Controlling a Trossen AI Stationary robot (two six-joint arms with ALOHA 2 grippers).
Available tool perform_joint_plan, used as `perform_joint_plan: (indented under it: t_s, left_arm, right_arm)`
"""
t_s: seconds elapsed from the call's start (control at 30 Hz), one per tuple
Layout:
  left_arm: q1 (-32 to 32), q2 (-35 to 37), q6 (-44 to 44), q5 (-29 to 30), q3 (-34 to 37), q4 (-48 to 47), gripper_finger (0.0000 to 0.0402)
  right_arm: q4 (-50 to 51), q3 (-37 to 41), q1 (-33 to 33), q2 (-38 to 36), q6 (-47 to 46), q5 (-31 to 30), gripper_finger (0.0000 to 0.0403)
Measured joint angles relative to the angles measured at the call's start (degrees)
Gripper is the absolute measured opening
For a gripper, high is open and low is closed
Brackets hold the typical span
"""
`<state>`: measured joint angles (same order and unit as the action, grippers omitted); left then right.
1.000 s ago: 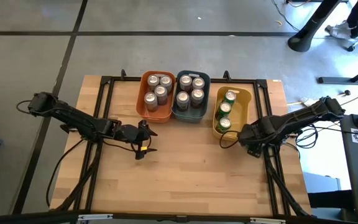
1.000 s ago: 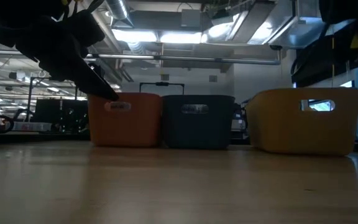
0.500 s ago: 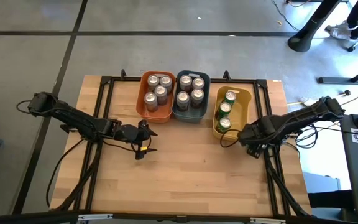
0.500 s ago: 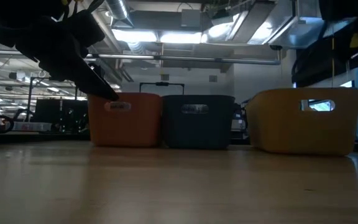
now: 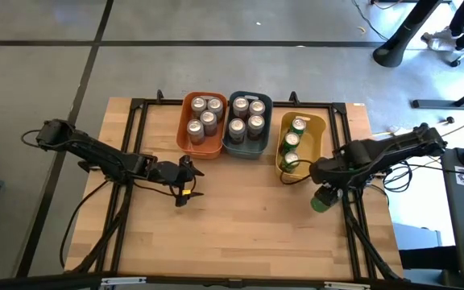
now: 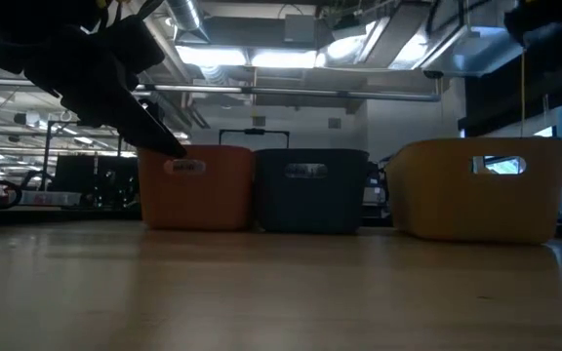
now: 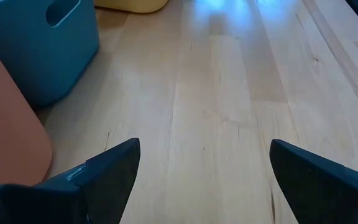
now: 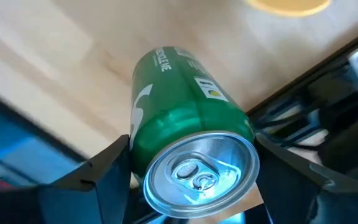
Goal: Sort soda cans
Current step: Put the green soda can into the yellow bin
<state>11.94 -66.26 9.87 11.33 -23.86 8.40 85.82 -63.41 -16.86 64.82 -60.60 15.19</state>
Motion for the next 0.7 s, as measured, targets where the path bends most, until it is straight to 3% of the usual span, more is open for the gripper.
perform_joint_plan:
  t_s: [0.13, 0.23, 0.47, 0.7]
  left_arm:
    - [0.02, 0.0, -0.02, 0.0, 0.0, 0.02, 0.0347]
    - [0.02, 0.0, -0.24, 0.0, 0.0, 0.22, 0.0347]
    - [0.02, 0.0, -1.01, 0.02, 0.0, 0.39, 0.0347]
    - [0.02, 0.0, -1.27, 0.02, 0.0, 1.4, 0.0347]
  right_arm:
    - [0.12, -4.78, 0.0, 0.0, -3.04, 0.85, 0.0273]
    - [0.49, -8.32, 0.02, 0.0, -3.58, -1.78, 0.0272]
    - [3.44, -15.83, 0.58, 0.0, -3.56, -14.86, 0.0272]
    - [4.16, -17.21, 9.87, -0.12, 1.44, -27.48, 0.0274]
